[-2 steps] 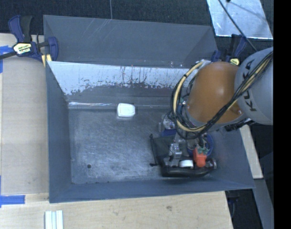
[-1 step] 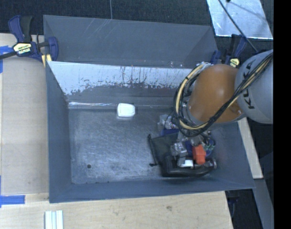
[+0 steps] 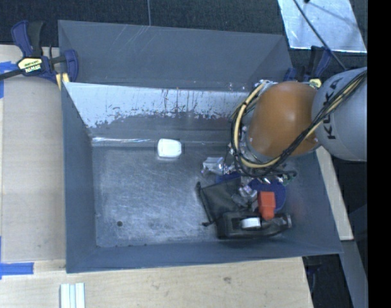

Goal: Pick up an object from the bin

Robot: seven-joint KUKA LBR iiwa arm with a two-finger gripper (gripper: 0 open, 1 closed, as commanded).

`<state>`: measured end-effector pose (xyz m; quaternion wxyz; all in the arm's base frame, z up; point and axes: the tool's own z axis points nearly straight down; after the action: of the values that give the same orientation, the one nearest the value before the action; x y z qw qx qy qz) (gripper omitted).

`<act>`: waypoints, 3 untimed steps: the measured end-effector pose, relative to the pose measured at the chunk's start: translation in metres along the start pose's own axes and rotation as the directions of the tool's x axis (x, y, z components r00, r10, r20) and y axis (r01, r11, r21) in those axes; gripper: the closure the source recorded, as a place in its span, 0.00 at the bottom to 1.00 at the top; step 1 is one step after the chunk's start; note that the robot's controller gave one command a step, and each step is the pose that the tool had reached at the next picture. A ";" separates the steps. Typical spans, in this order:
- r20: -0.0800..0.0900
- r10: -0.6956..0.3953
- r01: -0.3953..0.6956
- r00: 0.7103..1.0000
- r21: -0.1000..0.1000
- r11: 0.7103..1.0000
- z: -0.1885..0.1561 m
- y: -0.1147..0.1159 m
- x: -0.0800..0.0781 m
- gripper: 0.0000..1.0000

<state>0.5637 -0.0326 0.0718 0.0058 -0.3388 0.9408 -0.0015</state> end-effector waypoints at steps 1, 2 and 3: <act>-0.002 0.003 -0.003 1.000 -0.004 1.000 0.000 0.002 0.000 1.00; -0.006 -0.019 0.019 1.000 -0.004 1.000 0.001 0.008 -0.004 1.00; -0.003 -0.019 0.019 1.000 -0.004 1.000 0.001 0.008 -0.005 0.00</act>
Offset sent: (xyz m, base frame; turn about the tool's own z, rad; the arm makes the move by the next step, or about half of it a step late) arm 0.0000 0.0000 0.0000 0.0000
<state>0.5624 -0.0234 0.0710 0.0035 -0.3476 0.9376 -0.0002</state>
